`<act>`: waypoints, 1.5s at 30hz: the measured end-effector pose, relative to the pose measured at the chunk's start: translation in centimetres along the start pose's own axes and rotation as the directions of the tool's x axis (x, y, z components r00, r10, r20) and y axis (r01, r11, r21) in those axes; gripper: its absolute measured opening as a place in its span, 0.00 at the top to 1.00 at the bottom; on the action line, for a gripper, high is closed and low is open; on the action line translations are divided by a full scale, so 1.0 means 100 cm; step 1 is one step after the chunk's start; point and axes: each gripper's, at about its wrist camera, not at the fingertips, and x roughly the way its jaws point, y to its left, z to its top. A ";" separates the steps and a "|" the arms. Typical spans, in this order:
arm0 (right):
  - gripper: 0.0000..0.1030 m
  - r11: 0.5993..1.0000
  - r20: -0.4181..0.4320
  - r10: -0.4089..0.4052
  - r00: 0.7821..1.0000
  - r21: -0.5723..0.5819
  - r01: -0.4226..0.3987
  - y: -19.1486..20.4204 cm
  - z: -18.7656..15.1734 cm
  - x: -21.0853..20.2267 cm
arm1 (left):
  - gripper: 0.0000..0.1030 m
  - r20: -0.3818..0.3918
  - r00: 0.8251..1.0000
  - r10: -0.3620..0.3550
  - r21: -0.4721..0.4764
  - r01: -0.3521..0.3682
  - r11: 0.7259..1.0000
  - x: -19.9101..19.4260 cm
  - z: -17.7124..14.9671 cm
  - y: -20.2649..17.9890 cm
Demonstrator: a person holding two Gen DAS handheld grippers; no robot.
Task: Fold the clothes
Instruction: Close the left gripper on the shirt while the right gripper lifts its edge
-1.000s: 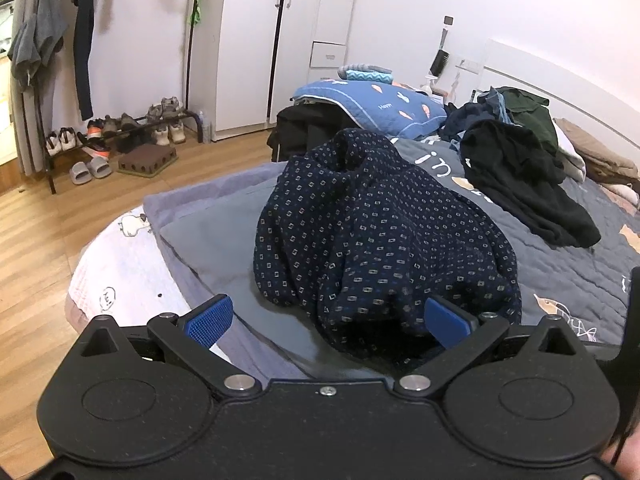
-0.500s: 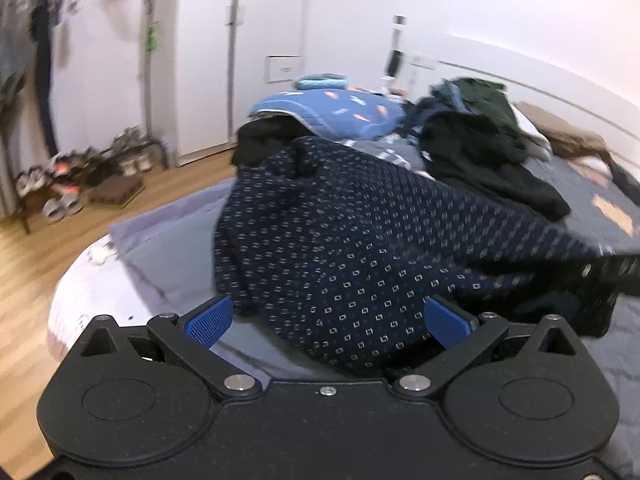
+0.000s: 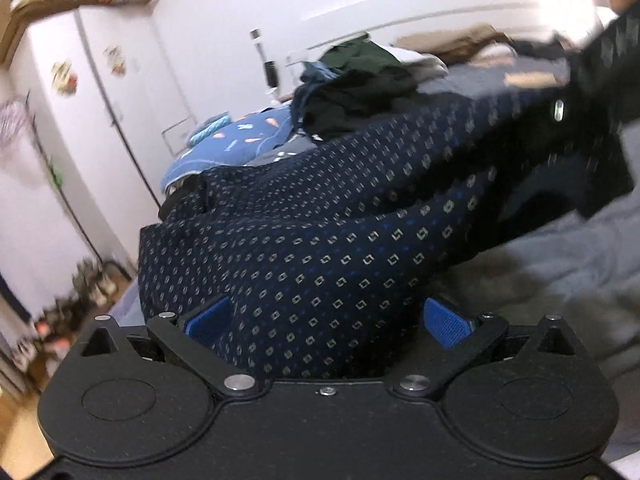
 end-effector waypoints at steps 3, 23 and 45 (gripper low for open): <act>0.92 1.000 0.004 0.008 1.000 0.016 -0.009 -0.007 -0.003 -0.012 | 0.00 0.005 1.000 -0.031 0.045 0.030 0.999 0.004 0.000 -0.014; 0.92 0.993 0.059 0.006 0.998 0.120 -0.013 -0.052 -0.013 -0.068 | 0.84 0.013 0.993 -0.121 0.010 0.121 0.993 -0.006 0.012 -0.026; 0.92 0.988 0.373 -0.067 0.926 0.152 0.010 -0.117 0.033 -0.260 | 0.87 0.259 0.777 -0.574 0.116 0.565 0.817 -0.130 0.149 -0.058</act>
